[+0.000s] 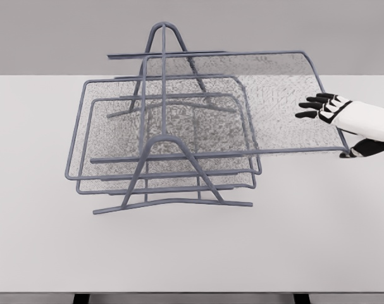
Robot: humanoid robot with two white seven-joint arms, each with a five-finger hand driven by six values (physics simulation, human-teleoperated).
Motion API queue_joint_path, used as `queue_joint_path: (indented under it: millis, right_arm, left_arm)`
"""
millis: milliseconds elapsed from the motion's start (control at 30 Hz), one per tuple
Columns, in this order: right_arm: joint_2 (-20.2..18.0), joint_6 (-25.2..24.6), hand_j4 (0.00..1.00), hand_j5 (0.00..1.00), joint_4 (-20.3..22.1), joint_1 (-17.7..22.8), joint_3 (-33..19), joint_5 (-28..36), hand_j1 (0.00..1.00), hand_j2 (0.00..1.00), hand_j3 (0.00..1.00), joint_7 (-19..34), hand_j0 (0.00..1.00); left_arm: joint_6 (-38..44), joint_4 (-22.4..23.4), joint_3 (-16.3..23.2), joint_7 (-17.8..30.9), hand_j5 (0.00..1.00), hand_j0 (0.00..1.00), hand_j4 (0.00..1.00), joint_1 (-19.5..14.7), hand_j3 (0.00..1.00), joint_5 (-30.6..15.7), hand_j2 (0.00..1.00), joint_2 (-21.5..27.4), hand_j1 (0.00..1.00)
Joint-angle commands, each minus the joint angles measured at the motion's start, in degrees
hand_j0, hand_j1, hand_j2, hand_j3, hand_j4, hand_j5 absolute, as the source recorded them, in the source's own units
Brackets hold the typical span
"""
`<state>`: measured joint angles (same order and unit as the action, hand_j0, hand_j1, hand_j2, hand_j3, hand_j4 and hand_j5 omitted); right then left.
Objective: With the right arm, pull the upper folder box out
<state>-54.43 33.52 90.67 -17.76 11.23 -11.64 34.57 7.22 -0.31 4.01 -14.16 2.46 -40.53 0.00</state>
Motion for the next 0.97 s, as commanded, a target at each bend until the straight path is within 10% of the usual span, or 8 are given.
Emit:
queue_joint_path:
  millis: [0,400,533,633,933]
  right_arm:
    - [-2.0,1.5,1.00,1.00,-1.4,0.1,-2.9,-11.5,1.00,1.00,1.00,0.4,1.00]
    - [-7.7,1.5,1.00,1.00,-5.1,0.2,-10.6,-7.2,1.00,1.00,1.00,0.4,1.00]
    - [-8.7,1.5,1.00,1.00,5.5,-1.9,-9.3,1.1,1.00,1.00,1.00,0.4,1.00]
    - [-2.8,1.5,1.00,1.00,5.7,-10.5,3.9,2.9,1.00,1.00,1.00,0.4,1.00]
    - [2.8,1.5,1.00,1.00,6.0,-12.2,6.1,2.9,1.00,1.00,1.00,0.4,1.00]
  left_arm:
    - [0.0,0.0,0.1,0.0,1.00,1.00,1.00,-0.1,1.00,0.0,1.00,0.0,1.00]
    - [0.0,0.0,0.0,0.0,1.00,1.00,1.00,-0.1,1.00,0.0,1.00,0.0,1.00]
    - [-0.1,0.0,0.0,0.0,1.00,1.00,1.00,-0.1,1.00,0.0,1.00,0.0,1.00]
    - [0.0,0.0,0.0,0.0,1.00,1.00,1.00,-0.1,1.00,0.0,1.00,0.0,1.00]
    - [-0.1,0.0,0.1,0.2,1.00,1.00,1.00,-0.2,1.00,0.0,1.00,0.0,1.00]
